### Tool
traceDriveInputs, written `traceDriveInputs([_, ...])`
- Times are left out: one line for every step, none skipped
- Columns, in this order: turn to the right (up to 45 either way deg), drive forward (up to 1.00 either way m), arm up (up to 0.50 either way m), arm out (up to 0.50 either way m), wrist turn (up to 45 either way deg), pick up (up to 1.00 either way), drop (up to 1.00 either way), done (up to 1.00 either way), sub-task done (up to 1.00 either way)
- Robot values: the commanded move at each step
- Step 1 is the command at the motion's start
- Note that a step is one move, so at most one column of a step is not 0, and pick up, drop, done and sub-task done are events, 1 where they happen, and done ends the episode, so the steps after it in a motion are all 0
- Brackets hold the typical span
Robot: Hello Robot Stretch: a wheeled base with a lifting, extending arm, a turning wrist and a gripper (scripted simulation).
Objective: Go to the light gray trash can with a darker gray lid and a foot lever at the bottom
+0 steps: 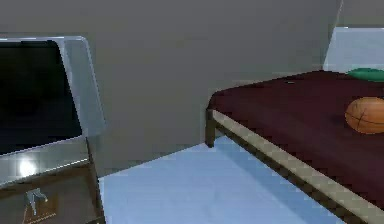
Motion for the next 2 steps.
traceDriveInputs([-45.0, 0.0, 0.0, 0.0, 0.0, 0.0, 0.0, 0.0, 0.0])
traceDriveInputs([-45.0, 0.0, 0.0, 0.0, 0.0, 0.0, 0.0, 0.0, 0.0])
